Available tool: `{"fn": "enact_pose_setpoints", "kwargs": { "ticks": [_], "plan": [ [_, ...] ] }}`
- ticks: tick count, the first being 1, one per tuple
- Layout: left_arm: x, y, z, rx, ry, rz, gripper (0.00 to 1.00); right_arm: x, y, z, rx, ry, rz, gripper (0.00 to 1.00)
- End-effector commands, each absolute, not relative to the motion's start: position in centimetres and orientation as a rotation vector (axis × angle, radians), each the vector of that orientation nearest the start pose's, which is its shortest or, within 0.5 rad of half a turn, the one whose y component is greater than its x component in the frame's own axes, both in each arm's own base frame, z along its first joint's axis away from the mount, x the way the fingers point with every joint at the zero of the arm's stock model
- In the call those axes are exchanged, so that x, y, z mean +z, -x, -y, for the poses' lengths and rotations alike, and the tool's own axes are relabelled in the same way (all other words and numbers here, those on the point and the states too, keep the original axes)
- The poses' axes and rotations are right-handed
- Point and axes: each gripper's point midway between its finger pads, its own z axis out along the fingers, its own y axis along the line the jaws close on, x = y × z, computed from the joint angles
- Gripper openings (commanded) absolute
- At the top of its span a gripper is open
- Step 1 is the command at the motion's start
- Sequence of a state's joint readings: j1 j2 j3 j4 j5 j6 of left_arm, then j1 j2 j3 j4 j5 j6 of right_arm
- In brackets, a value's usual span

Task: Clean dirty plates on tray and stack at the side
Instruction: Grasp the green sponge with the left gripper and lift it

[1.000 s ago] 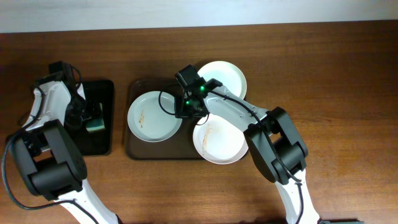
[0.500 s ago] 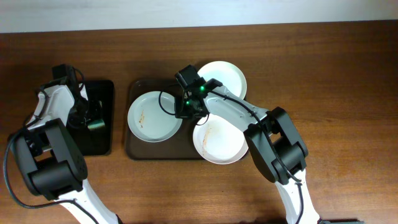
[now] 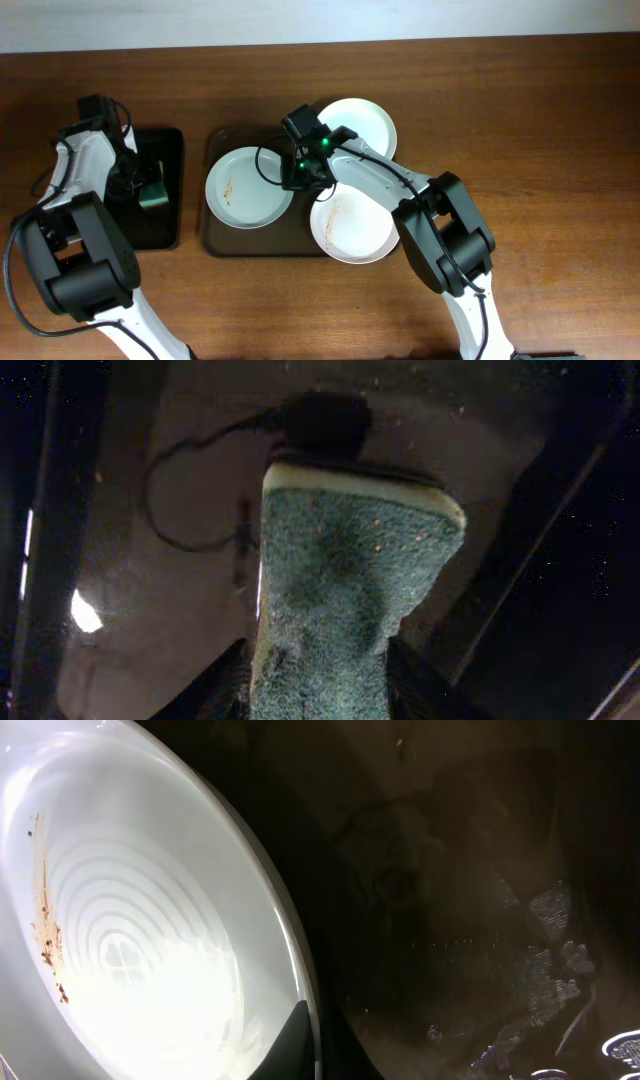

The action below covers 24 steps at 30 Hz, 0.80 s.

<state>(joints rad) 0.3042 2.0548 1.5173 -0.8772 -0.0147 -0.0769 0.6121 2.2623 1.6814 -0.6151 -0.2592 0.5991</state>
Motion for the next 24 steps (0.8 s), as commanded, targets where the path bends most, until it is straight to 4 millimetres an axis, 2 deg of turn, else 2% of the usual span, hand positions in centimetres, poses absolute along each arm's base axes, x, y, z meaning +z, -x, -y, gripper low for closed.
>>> {"fn": "enact_pose_setpoints", "kwargs": {
  "ticks": [1, 8, 11, 16, 18, 20, 24],
  "plan": [
    [3.0, -40.6, -12.6, 0.037, 0.490, -2.946, 0.36, 0.0, -39.7, -32.8, 0.580, 0.077, -2.925, 0.04],
    [1.0, -39.6, -12.2, 0.022, 0.493, -2.966, 0.36, 0.0, -39.7, -32.8, 0.580, 0.077, -2.925, 0.04],
    [0.7, -39.6, -11.9, 0.005, 0.491, -2.964, 0.29, 0.0, -39.7, -32.8, 0.580, 0.077, -2.925, 0.04],
    [-0.7, -39.4, -11.7, -0.010, 0.493, -2.979, 0.25, 0.0, -39.7, -32.8, 0.582, 0.077, -2.923, 0.04],
    [-1.3, -39.2, -11.7, -0.013, 0.502, -2.993, 0.11, 0.0, -39.7, -32.8, 0.582, 0.077, -2.923, 0.04],
    [-1.4, -39.2, -11.7, -0.014, 0.502, -2.995, 0.01, 0.0, -39.7, -32.8, 0.582, 0.077, -2.923, 0.04],
    [-0.4, -39.5, -11.8, -0.014, 0.506, -2.991, 0.01, 0.0, -39.7, -32.8, 0.582, 0.077, -2.923, 0.04]
  ]
}}
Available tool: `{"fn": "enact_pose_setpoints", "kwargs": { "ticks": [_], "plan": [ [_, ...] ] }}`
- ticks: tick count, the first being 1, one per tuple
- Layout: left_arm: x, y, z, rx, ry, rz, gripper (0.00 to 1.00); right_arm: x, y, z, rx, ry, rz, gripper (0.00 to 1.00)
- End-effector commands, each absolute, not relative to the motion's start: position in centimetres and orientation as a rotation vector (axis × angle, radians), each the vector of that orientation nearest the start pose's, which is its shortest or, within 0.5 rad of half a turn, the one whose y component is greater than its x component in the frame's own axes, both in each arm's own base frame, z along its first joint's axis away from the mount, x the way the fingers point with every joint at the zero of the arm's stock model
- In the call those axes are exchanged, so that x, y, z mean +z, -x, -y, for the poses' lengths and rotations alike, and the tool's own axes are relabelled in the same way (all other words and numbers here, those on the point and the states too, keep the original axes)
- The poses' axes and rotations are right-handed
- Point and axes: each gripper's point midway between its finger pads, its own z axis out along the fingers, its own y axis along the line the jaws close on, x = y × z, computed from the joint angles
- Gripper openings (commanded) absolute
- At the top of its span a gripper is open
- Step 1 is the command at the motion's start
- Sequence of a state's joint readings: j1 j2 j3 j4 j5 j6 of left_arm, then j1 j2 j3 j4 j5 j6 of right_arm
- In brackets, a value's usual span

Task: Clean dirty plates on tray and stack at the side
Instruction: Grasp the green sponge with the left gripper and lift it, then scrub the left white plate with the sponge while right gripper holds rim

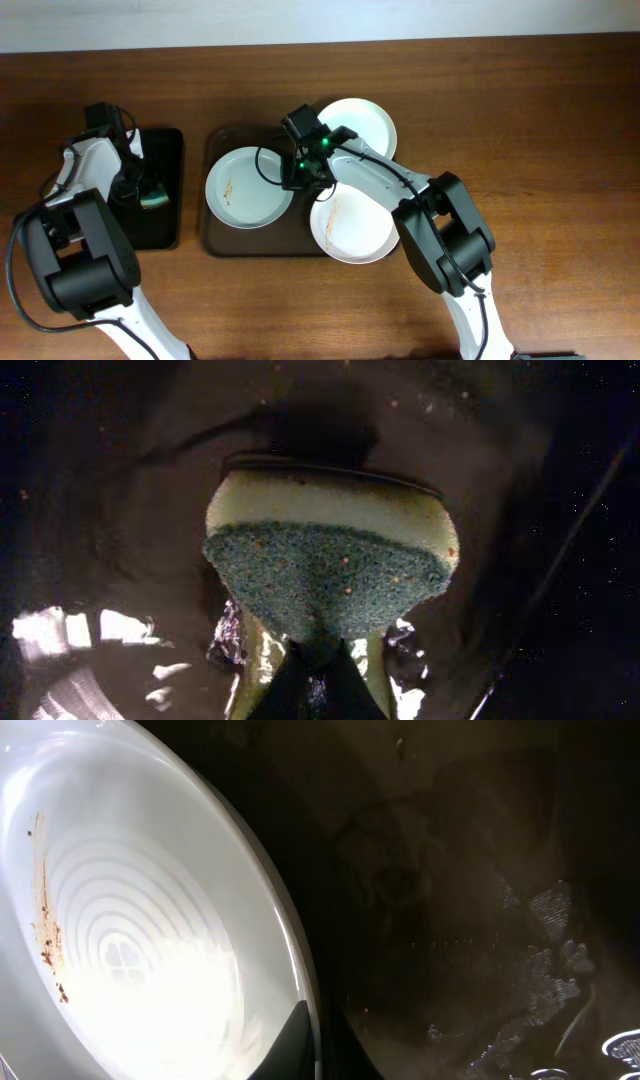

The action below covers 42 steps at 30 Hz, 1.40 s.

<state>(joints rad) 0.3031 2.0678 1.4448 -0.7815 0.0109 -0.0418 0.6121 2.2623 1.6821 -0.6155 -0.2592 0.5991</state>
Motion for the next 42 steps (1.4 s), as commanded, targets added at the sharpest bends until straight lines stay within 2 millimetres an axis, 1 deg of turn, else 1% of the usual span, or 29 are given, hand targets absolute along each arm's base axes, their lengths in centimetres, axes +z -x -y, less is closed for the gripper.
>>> {"fn": "enact_pose_setpoints", "kwargs": {
  "ticks": [1, 3, 4, 7, 9, 12, 14, 15, 18, 19, 23, 29, 30, 31, 32, 34, 38, 40, 42],
  "plan": [
    [0.1, -39.8, -11.9, -0.013, 0.506, -2.989, 0.01, 0.0, -39.7, -32.8, 0.582, 0.077, -2.923, 0.04],
    [2.1, -40.5, -12.1, -0.010, 0.503, -2.977, 0.01, 0.0, -39.7, -32.8, 0.582, 0.077, -2.923, 0.04],
    [2.8, -40.8, -12.2, -0.009, 0.501, -2.971, 0.01, 0.0, -39.7, -32.8, 0.582, 0.077, -2.923, 0.04],
    [7.4, -42.1, -12.6, 0.005, 0.457, -2.923, 0.01, 0.0, -39.7, -32.9, 0.582, 0.077, -2.923, 0.04],
    [9.8, -42.6, -12.7, 0.016, 0.417, -2.895, 0.01, 0.0, -39.7, -32.9, 0.582, 0.077, -2.923, 0.04],
    [12.8, -42.7, -12.8, 0.034, 0.345, -2.863, 0.01, 0.0, -39.8, -32.9, 0.583, 0.077, -2.923, 0.04],
    [13.9, -42.3, -12.6, 0.037, 0.335, -2.858, 0.01, 0.0, -39.8, -32.9, 0.583, 0.077, -2.923, 0.04],
    [14.3, -41.8, -12.5, 0.035, 0.336, -2.865, 0.01, 0.0, -39.8, -32.9, 0.583, 0.077, -2.923, 0.04],
    [14.4, -40.2, -11.7, 0.003, 0.306, -2.925, 0.01, 0.0, -39.7, -32.9, 0.584, 0.077, -2.923, 0.04],
    [14.4, -39.7, -11.0, -0.048, 0.278, -2.945, 0.01, 0.0, -39.7, -32.9, 0.588, 0.078, -2.923, 0.04],
    [14.5, -40.0, -9.3, -0.189, 0.260, -2.932, 0.01, 0.1, -39.8, -33.0, 0.593, 0.079, -2.919, 0.04],
    [14.4, -39.9, -9.1, -0.194, 0.257, -2.936, 0.01, 0.2, -39.7, -33.2, 0.614, 0.084, -2.920, 0.04],
    [14.4, -40.2, -8.8, -0.219, 0.249, -2.926, 0.01, 0.2, -39.7, -33.2, 0.615, 0.085, -2.920, 0.04],
    [14.5, -40.5, -8.2, -0.257, 0.236, -2.910, 0.01, 0.2, -39.7, -33.3, 0.621, 0.086, -2.920, 0.04],
    [14.4, -40.9, -7.0, -0.301, 0.201, -2.899, 0.01, 0.3, -39.7, -33.4, 0.627, 0.087, -2.917, 0.04],
    [13.9, -41.1, -5.5, -0.316, 0.155, -2.906, 0.01, 0.3, -39.8, -33.4, 0.629, 0.088, -2.914, 0.04],
    [11.3, -41.3, -0.8, -0.340, -0.005, -2.929, 0.01, 0.3, -39.8, -33.5, 0.635, 0.089, -2.914, 0.04],
    [10.0, -41.4, 1.3, -0.347, -0.034, -2.930, 0.01, 0.3, -39.7, -33.6, 0.641, 0.091, -2.915, 0.04],
    [8.4, -41.4, 3.3, -0.359, -0.021, -2.931, 0.01, 0.4, -39.6, -33.7, 0.654, 0.094, -2.918, 0.04]
  ]
}}
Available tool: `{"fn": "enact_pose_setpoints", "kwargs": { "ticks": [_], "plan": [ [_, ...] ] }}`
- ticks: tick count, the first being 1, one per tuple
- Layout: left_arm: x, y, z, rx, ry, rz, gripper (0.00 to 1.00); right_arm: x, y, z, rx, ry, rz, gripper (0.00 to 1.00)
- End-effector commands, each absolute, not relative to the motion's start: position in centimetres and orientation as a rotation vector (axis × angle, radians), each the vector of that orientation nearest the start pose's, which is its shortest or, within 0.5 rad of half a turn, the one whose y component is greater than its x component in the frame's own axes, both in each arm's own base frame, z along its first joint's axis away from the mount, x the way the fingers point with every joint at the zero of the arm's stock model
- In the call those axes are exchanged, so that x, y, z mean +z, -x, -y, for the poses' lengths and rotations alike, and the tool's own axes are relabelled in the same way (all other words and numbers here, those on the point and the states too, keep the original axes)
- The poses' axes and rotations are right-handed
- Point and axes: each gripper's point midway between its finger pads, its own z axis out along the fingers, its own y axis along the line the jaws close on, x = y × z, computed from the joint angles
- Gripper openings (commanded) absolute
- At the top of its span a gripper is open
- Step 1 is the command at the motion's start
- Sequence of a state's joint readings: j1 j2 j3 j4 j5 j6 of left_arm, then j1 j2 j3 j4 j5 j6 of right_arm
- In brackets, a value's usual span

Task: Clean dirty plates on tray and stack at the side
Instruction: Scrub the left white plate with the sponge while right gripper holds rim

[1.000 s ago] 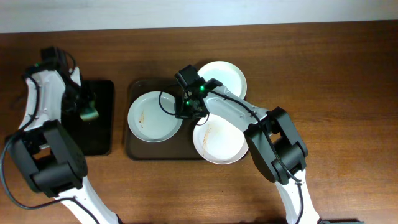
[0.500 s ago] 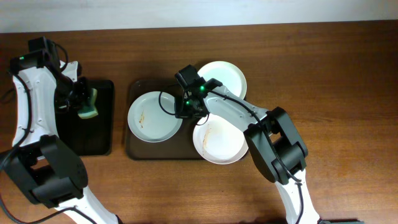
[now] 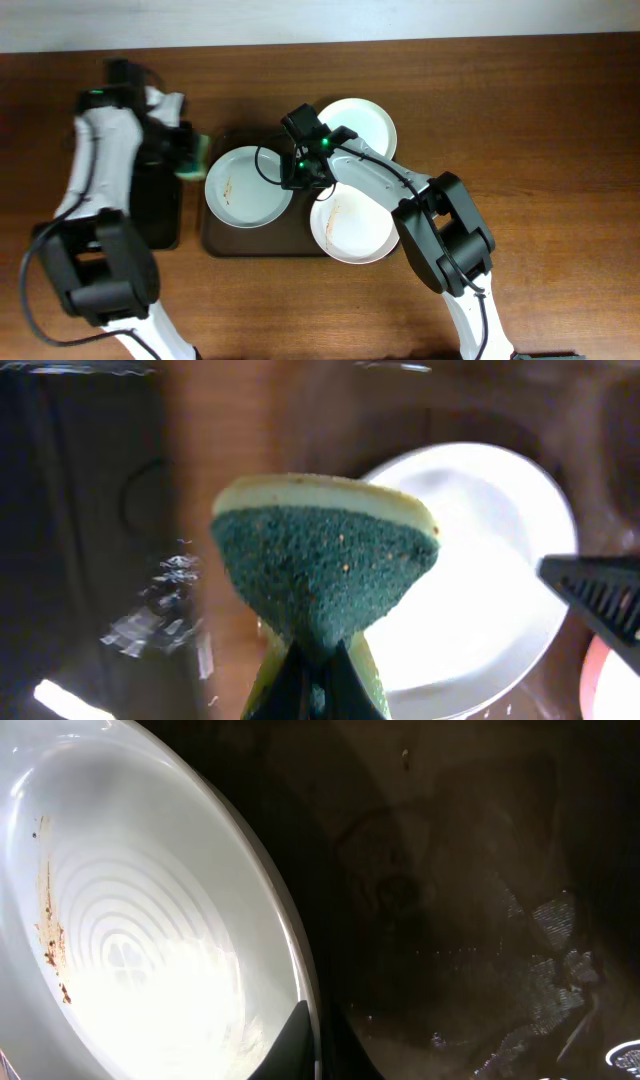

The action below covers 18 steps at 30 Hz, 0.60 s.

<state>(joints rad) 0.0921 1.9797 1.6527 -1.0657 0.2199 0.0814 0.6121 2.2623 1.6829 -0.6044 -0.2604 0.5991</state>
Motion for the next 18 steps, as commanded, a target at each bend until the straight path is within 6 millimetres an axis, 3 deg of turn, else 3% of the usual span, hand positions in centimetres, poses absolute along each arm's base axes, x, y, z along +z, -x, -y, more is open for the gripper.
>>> {"fn": "enact_pose_setpoints", "kwargs": {
  "ticks": [1, 4, 10, 14, 18],
  "plan": [
    [7.7, -41.3, 3.9, -0.362, -0.019, -2.933, 0.01, 0.4, -39.6, -33.7, 0.654, 0.094, -2.919, 0.04],
    [5.3, -40.5, 5.0, -0.331, 0.014, -2.955, 0.01, 0.4, -39.6, -33.7, 0.657, 0.095, -2.919, 0.04],
    [1.9, -38.5, 5.0, -0.213, 0.030, -3.006, 0.01, 0.4, -39.6, -33.7, 0.658, 0.095, -2.918, 0.04],
    [1.3, -36.7, 5.3, -0.209, 0.021, -3.070, 0.01, 0.4, -39.6, -33.7, 0.658, 0.095, -2.919, 0.04],
    [1.4, -36.3, 5.2, -0.209, 0.043, -3.086, 0.01, 0.4, -39.6, -33.7, 0.658, 0.095, -2.919, 0.04]
  ]
}}
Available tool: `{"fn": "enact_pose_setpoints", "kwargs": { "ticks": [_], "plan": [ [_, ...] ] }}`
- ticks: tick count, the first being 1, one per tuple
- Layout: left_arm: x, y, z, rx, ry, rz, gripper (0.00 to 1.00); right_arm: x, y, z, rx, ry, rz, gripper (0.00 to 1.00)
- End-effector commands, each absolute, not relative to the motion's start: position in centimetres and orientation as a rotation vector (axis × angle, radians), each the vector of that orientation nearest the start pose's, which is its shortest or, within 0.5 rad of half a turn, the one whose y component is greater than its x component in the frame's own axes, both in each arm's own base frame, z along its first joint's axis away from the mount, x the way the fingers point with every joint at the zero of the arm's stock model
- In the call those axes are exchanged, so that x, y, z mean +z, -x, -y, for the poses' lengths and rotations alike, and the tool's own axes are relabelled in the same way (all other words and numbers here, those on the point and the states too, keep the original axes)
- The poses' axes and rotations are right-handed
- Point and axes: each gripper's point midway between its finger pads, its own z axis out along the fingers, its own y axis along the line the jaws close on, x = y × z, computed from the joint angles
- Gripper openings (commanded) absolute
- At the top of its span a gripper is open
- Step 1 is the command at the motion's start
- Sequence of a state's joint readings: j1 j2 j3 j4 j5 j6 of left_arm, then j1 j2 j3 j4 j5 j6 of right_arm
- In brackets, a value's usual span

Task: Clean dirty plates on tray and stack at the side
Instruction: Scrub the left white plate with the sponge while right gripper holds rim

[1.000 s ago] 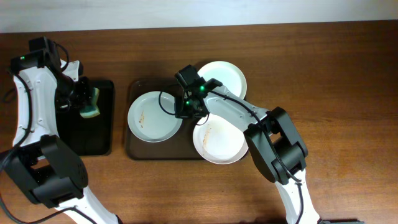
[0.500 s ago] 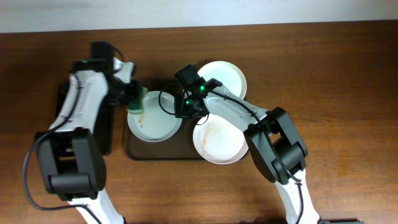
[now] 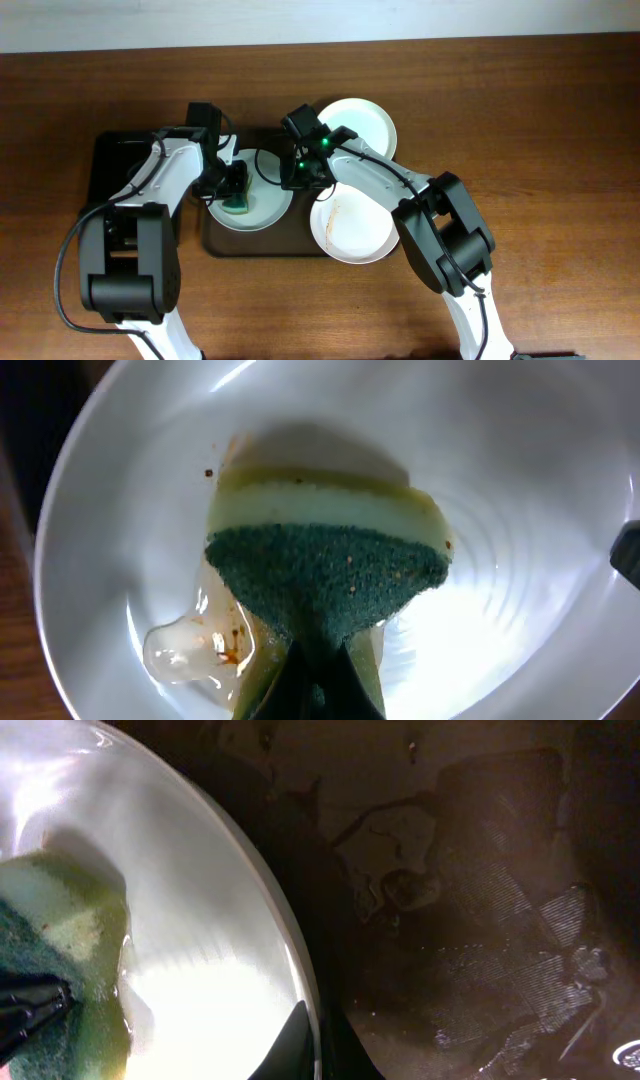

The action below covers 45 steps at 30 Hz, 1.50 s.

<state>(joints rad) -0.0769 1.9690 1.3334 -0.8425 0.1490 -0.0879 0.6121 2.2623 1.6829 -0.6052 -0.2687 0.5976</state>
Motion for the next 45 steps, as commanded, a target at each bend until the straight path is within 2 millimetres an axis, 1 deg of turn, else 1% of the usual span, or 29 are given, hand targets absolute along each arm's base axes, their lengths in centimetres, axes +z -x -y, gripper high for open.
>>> {"fn": "enact_pose_setpoints", "kwargs": {
  "ticks": [1, 3, 5, 8, 10, 12, 14, 16, 18, 20, 21, 22, 23, 25, 27, 28, 32, 34, 35, 36, 38, 40, 41, 44, 45],
  "plan": [
    [1.5, -36.5, 5.2, -0.210, 0.052, -3.082, 0.01, 0.4, -39.6, -33.7, 0.658, 0.095, -2.919, 0.04],
    [1.7, -37.4, 4.8, -0.161, 0.051, -3.047, 0.01, 0.4, -39.6, -33.7, 0.657, 0.095, -2.919, 0.04],
    [1.7, -38.6, 3.8, -0.073, 0.067, -2.999, 0.01, 0.4, -39.6, -33.7, 0.658, 0.095, -2.919, 0.04],
    [2.3, -41.0, 1.7, 0.103, 0.108, -2.889, 0.01, 0.4, -39.6, -33.7, 0.657, 0.095, -2.919, 0.04],
    [2.7, -42.2, 0.6, 0.193, 0.124, -2.830, 0.01, 0.4, -39.6, -33.7, 0.657, 0.095, -2.919, 0.04],
    [2.8, -42.4, 0.4, 0.205, 0.127, -2.817, 0.01, 0.4, -39.6, -33.7, 0.657, 0.095, -2.919, 0.04],
    [2.7, -42.0, 0.6, 0.194, 0.120, -2.837, 0.01, 0.4, -39.6, -33.7, 0.656, 0.095, -2.918, 0.04],
    [2.3, -41.1, 1.5, 0.141, 0.096, -2.882, 0.01, 0.4, -39.6, -33.7, 0.657, 0.095, -2.917, 0.04],
    [1.9, -39.5, 3.7, -0.025, 0.012, -2.961, 0.01, 0.4, -39.6, -33.7, 0.657, 0.095, -2.917, 0.04],
    [1.9, -38.0, 6.6, -0.265, -0.093, -3.008, 0.01, 0.4, -39.6, -33.7, 0.657, 0.095, -2.918, 0.04],
    [2.3, -37.3, 8.3, -0.423, -0.147, -3.010, 0.01, 0.4, -39.6, -33.7, 0.657, 0.095, -2.918, 0.04],
    [2.7, -37.0, 9.7, -0.554, -0.189, -2.995, 0.01, 0.4, -39.6, -33.7, 0.657, 0.095, -2.918, 0.04],
    [3.0, -36.9, 10.5, -0.624, -0.209, -2.980, 0.01, 0.4, -39.6, -33.7, 0.657, 0.095, -2.918, 0.04],
    [3.3, -37.3, 10.9, -0.660, -0.208, -2.952, 0.01, 0.4, -39.6, -33.7, 0.657, 0.095, -2.918, 0.04],
    [3.3, -38.6, 10.7, -0.620, -0.213, -2.907, 0.01, 0.4, -39.6, -33.7, 0.657, 0.095, -2.919, 0.04],
    [3.2, -39.3, 10.2, -0.575, -0.189, -2.891, 0.01, 0.4, -39.6, -33.7, 0.657, 0.095, -2.919, 0.04],
    [2.8, -43.2, 5.7, -0.178, 0.041, -2.806, 0.01, 0.4, -39.6, -33.7, 0.657, 0.095, -2.919, 0.04],
    [2.9, -44.0, 3.9, -0.034, 0.086, -2.772, 0.01, 0.4, -39.6, -33.7, 0.657, 0.095, -2.919, 0.04],
    [2.9, -44.0, 3.0, 0.035, 0.102, -2.769, 0.01, 0.4, -39.6, -33.7, 0.656, 0.095, -2.918, 0.04],
    [2.9, -43.8, 2.4, 0.083, 0.111, -2.774, 0.01, 0.4, -39.6, -33.7, 0.656, 0.095, -2.918, 0.04],
    [2.6, -42.5, 1.1, 0.194, 0.122, -2.819, 0.01, 0.4, -39.6, -33.7, 0.656, 0.095, -2.918, 0.04],
    [2.2, -40.2, 0.0, 0.287, 0.122, -2.903, 0.01, 0.4, -39.6, -33.7, 0.656, 0.095, -2.918, 0.04],
    [2.0, -39.0, -0.1, 0.305, 0.115, -2.951, 0.01, 0.4, -39.6, -33.7, 0.656, 0.095, -2.918, 0.04],
    [1.6, -36.6, 0.4, 0.267, 0.100, -3.057, 0.01, 0.4, -39.6, -33.7, 0.657, 0.095, -2.918, 0.04],
    [1.4, -35.6, 1.5, 0.166, 0.075, -3.113, 0.01, 0.4, -39.6, -33.7, 0.657, 0.095, -2.918, 0.04]
  ]
}}
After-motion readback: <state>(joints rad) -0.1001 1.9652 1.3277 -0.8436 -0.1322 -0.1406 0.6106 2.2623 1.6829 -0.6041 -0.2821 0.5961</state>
